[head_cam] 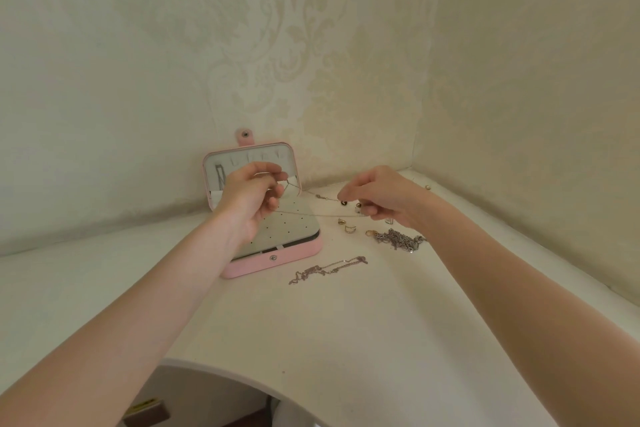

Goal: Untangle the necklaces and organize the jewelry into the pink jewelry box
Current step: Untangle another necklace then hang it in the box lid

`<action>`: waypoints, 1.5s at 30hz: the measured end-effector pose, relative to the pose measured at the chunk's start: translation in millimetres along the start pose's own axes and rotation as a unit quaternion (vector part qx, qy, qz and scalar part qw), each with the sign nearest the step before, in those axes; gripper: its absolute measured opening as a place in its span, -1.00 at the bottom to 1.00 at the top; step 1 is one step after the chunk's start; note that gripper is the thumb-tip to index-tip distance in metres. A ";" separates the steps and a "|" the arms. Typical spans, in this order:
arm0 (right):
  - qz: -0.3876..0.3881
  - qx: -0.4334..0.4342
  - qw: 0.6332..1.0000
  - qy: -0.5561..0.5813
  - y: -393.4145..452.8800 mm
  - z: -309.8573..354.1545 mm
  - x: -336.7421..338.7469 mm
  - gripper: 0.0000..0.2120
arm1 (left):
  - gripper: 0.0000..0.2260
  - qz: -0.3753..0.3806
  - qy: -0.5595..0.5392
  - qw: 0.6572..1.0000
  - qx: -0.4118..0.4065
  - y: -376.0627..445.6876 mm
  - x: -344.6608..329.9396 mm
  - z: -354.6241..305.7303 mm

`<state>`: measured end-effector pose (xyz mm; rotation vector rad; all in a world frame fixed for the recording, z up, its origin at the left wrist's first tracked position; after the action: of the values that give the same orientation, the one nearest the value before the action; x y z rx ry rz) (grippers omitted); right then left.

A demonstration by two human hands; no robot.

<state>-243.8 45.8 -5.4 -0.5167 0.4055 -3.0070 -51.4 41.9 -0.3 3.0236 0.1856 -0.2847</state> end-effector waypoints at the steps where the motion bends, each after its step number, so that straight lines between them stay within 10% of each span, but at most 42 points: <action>1: -0.001 0.000 1.000 -0.008 0.1 -0.6 0.2 -0.89 | -0.71 0.003 0.003 1.000 -0.005 -0.2 -0.1 0.2; 13: 0.069 -0.029 0.989 -0.131 -1.2 0.2 -2.6 -0.81 | -0.77 0.161 0.109 0.980 -0.047 -10.4 -9.1 -10.7; 20: 0.214 0.066 0.974 0.002 2.6 5.3 -16.7 -0.89 | -0.76 0.261 0.169 0.949 -0.058 -12.0 -11.5 -20.2; 45: -0.116 0.062 0.961 0.242 13.7 42.3 13.5 -0.84 | -0.82 0.061 0.007 0.997 0.036 11.1 25.1 -5.2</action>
<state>-242.1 20.8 33.6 0.2067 0.1822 -3.3380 -24.5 34.4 0.9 3.0922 -0.0073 -0.2668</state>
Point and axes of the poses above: each hand's wrist, its own y-axis towards the middle knuckle, its own x-axis out of the back of the hand, z = x × y, the point moved 1 cm from there along y, towards the middle knuckle, and after that the axes turned 9 degrees about -x, right-handed, at the moved point
